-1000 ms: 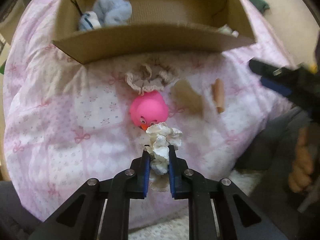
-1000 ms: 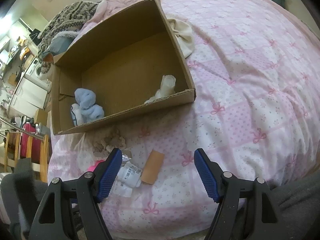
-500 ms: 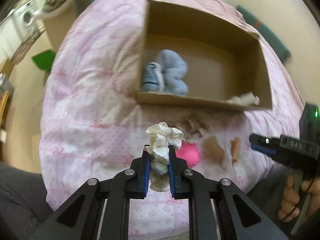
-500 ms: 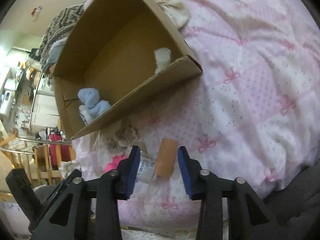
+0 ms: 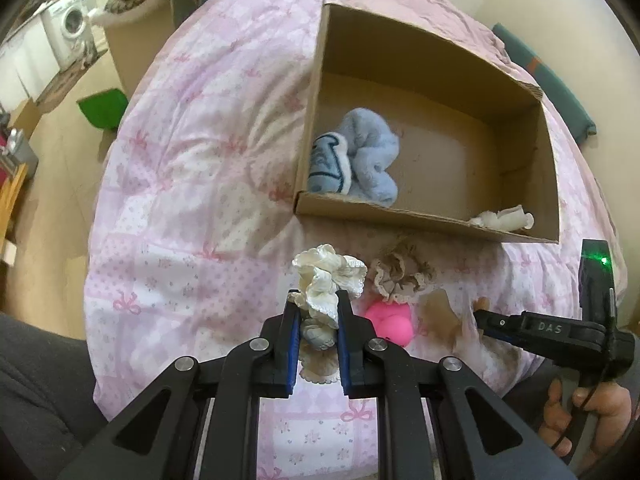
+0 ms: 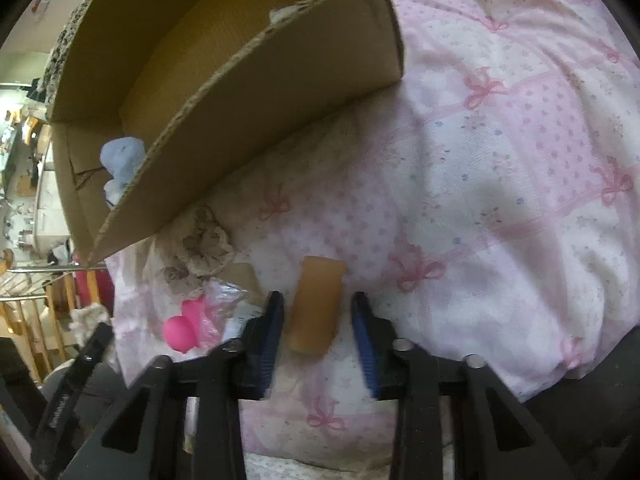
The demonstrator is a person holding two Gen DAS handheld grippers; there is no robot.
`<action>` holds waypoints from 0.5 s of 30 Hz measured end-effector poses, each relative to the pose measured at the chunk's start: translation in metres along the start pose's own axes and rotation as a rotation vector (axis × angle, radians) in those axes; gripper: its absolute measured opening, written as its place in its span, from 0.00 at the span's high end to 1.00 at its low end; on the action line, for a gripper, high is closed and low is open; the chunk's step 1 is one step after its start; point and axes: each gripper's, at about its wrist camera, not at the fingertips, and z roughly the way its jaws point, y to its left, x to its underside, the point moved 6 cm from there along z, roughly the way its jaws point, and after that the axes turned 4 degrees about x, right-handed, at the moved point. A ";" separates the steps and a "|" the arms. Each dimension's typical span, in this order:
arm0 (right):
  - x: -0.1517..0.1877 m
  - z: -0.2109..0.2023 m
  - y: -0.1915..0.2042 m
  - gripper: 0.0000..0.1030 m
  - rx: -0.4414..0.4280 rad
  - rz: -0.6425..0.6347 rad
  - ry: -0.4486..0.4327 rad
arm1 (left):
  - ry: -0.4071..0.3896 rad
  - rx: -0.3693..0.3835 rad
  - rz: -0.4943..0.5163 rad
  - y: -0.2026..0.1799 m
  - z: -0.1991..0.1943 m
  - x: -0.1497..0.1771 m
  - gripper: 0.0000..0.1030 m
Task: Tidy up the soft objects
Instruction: 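Grasp the white ruffled cloth with the left tool while the right tool grasps the tan sponge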
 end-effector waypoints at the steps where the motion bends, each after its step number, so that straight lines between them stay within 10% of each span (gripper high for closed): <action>1: 0.000 0.000 -0.001 0.80 0.007 0.005 -0.003 | -0.002 -0.002 0.005 -0.001 0.000 0.000 0.86; 15: -0.002 -0.060 0.009 0.93 -0.139 -0.023 -0.208 | 0.006 -0.041 -0.023 0.010 0.008 0.000 0.86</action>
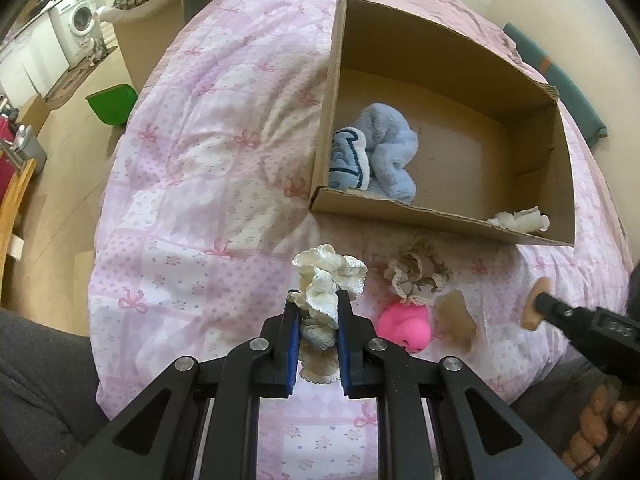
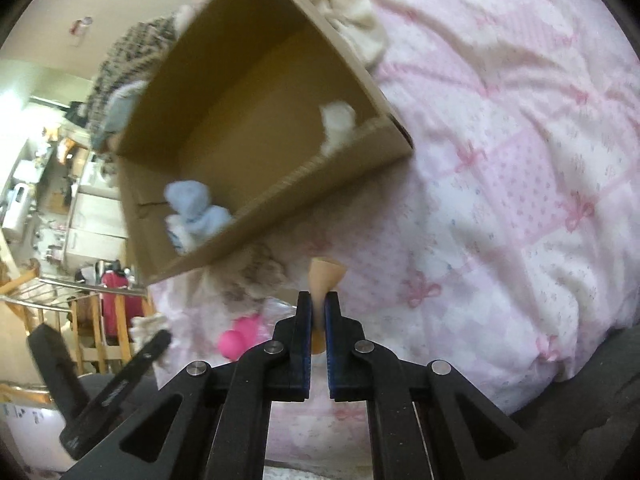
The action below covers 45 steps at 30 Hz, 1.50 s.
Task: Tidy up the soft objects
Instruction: 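Grasp the white ruffled cloth with the left tool while the right tool grasps the tan sponge, then carry the cloth and sponge into the box and open both tools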
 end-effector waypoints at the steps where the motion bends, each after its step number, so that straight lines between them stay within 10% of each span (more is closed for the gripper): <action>1: -0.001 -0.004 0.003 0.93 -0.009 -0.012 -0.014 | -0.003 -0.004 0.001 0.000 0.000 0.000 0.86; 26: -0.039 -0.090 0.076 0.93 -0.055 -0.278 -0.254 | -0.219 0.037 0.100 -0.037 -0.073 -0.070 0.86; 45: -0.081 -0.005 0.056 0.93 0.028 -0.271 -0.152 | -0.185 0.026 0.198 -0.091 0.006 -0.115 0.86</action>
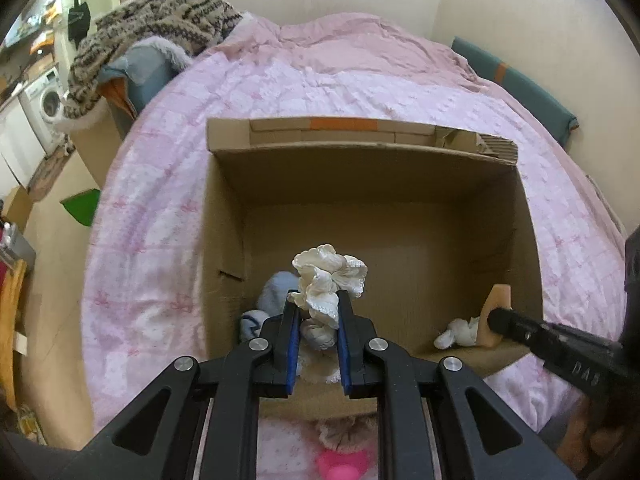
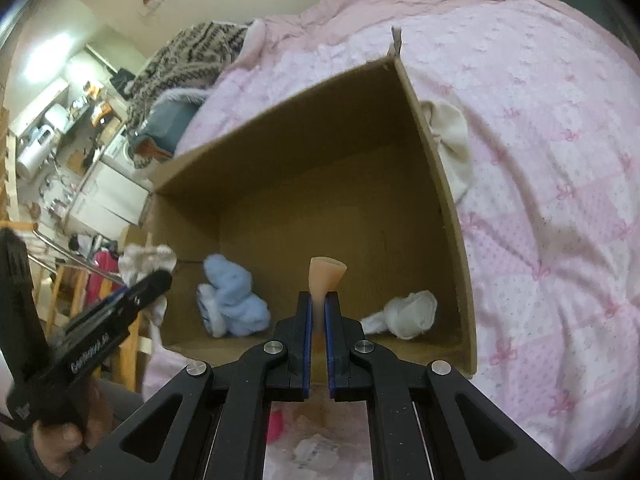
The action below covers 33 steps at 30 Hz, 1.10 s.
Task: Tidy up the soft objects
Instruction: 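Carry the cloth and sponge into the box and open both tools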
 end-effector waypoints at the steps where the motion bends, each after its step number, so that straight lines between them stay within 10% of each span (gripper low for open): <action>1: 0.001 0.002 -0.001 0.93 0.010 -0.010 0.002 | 0.001 0.002 -0.005 0.000 0.005 0.000 0.86; 33: 0.009 0.033 0.011 0.92 0.027 -0.054 0.109 | 0.025 -0.013 0.017 0.005 0.038 0.018 0.82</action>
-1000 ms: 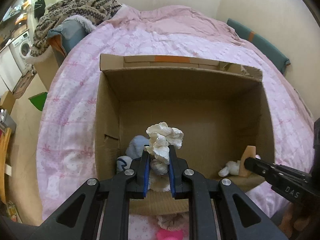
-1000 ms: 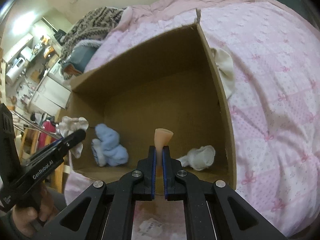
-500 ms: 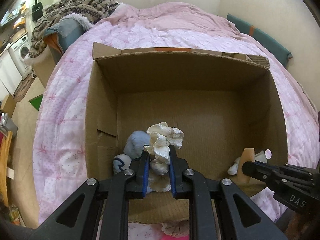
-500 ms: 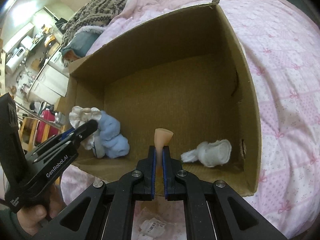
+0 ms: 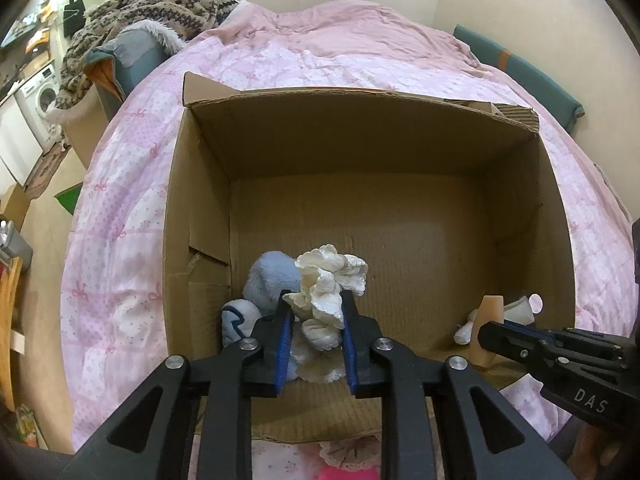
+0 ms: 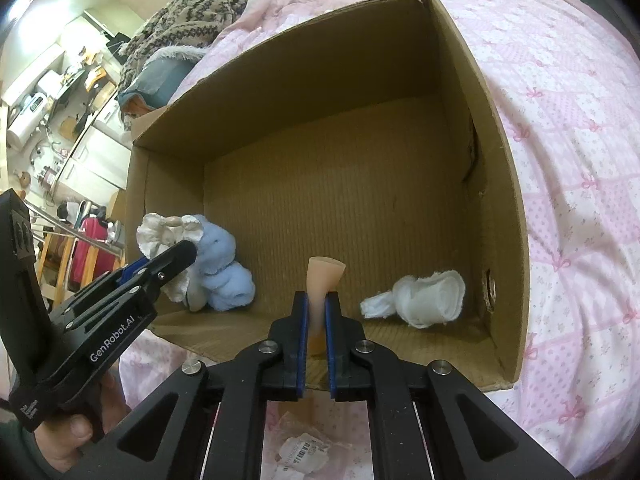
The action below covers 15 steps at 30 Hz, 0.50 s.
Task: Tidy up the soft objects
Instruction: 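Carry the cloth and sponge into the box and open both tools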
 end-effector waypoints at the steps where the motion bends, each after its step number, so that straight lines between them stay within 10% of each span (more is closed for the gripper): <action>1: 0.000 0.000 0.000 0.92 -0.001 -0.001 -0.001 | 0.001 0.003 0.000 0.000 0.000 0.000 0.81; 15: 0.001 0.001 0.000 0.91 -0.003 0.002 0.002 | -0.008 -0.016 0.034 -0.003 -0.003 0.001 0.59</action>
